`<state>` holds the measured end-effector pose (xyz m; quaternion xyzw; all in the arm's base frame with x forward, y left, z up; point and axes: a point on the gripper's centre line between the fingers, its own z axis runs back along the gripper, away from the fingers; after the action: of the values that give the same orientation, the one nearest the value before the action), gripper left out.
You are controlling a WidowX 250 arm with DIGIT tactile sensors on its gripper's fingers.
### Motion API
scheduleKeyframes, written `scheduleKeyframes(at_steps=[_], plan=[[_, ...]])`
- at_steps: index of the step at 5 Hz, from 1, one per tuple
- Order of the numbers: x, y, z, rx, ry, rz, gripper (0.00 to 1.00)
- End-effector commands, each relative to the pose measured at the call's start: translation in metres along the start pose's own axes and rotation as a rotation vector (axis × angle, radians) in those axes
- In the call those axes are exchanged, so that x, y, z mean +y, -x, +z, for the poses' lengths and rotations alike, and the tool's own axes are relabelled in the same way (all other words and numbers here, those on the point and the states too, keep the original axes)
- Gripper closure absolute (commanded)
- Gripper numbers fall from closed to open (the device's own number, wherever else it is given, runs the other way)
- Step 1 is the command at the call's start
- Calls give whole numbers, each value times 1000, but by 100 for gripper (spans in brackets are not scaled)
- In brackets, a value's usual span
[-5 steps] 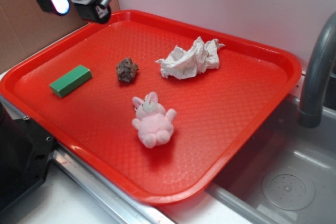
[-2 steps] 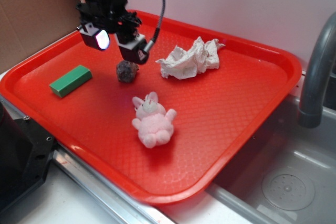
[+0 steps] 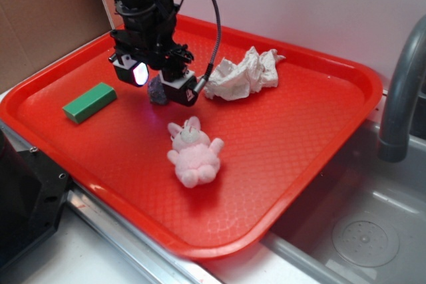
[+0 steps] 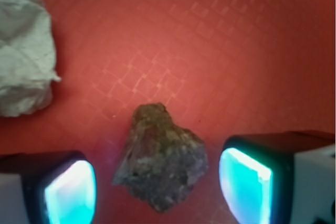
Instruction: Grab the rock.
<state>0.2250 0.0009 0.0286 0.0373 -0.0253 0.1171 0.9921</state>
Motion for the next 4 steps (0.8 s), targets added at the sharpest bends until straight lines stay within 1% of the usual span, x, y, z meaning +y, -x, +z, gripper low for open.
scheduleKeyframes(at_steps=[1,2,3,4], plan=[[2,-8,-5,-10,-9,75,100],[3,-13,-8,-3,-14,119,100],[1,-14,9,-20,-54,98,100],[-6,-11,47,4,-50,1,100]])
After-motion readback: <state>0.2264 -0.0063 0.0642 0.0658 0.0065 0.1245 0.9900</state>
